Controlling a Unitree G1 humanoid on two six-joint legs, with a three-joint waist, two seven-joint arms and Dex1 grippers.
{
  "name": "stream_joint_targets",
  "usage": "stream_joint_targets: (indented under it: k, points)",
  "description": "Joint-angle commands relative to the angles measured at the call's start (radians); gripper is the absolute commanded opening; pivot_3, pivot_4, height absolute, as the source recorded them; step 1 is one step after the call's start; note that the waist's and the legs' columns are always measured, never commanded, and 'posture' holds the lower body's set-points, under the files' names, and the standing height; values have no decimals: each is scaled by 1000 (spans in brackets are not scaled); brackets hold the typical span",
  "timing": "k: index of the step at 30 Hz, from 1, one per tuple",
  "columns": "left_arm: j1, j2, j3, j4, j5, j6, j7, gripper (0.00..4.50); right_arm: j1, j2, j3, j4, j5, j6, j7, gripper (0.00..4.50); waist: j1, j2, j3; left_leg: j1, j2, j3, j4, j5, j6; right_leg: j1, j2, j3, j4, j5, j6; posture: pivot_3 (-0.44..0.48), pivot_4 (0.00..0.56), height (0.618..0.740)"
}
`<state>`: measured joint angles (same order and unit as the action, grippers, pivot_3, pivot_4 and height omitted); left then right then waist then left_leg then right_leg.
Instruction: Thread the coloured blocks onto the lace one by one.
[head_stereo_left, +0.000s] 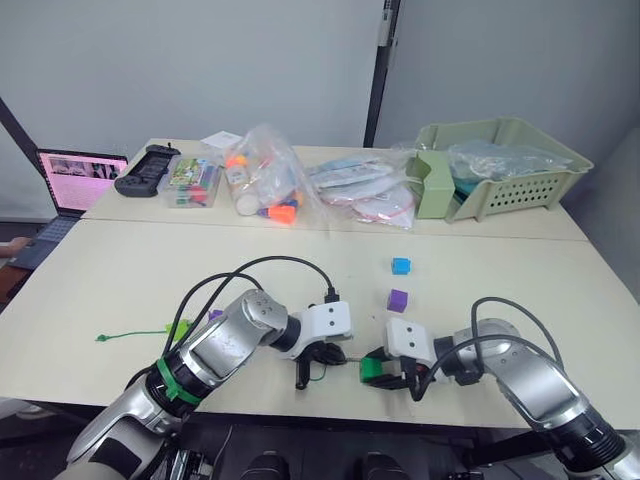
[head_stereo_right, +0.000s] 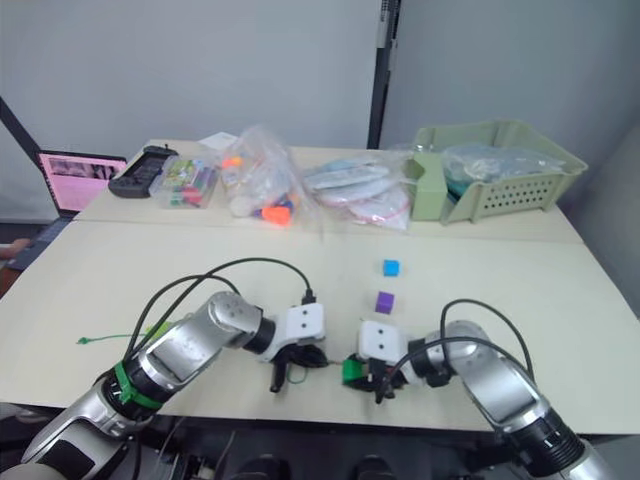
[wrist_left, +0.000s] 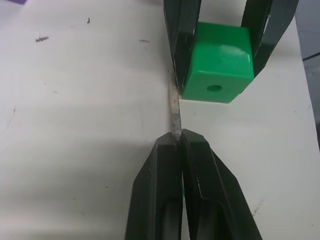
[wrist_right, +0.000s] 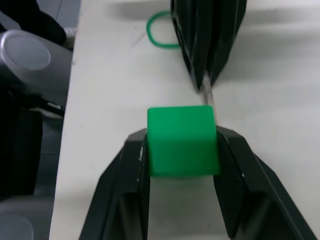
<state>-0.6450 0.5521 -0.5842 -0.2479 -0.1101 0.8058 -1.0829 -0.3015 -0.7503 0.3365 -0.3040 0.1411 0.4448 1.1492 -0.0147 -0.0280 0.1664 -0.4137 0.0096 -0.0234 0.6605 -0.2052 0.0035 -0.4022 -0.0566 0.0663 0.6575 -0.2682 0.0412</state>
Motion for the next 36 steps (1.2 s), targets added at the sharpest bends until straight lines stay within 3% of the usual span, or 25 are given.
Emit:
stream_joint_targets:
  k: [1, 13, 36]
  points:
    - [-1, 9, 25, -52, -24, -6, -7, 0, 6, -21, 0, 20, -15, 8, -3, 1190, 1, 0, 0, 0, 0, 0, 0, 0, 0, 0, 0, 0, 0, 0, 0, 0, 150, 740]
    - [37, 118, 71, -134, -77, 38, -28, 0, -3, -33, -23, 66, -30, 6, -32, 1190, 4, 0, 0, 1, -1, 0, 0, 0, 0, 1, -1, 0, 0, 0, 0, 0, 150, 740]
    - [29, 127, 67, -152, -120, 75, -19, 0, 10, -14, -34, 34, -1, 61, -84, 1190, 2, 0, 0, 8, 0, 0, 0, 0, 0, 9, -1, 0, -2, -1, 3, 0, 150, 740]
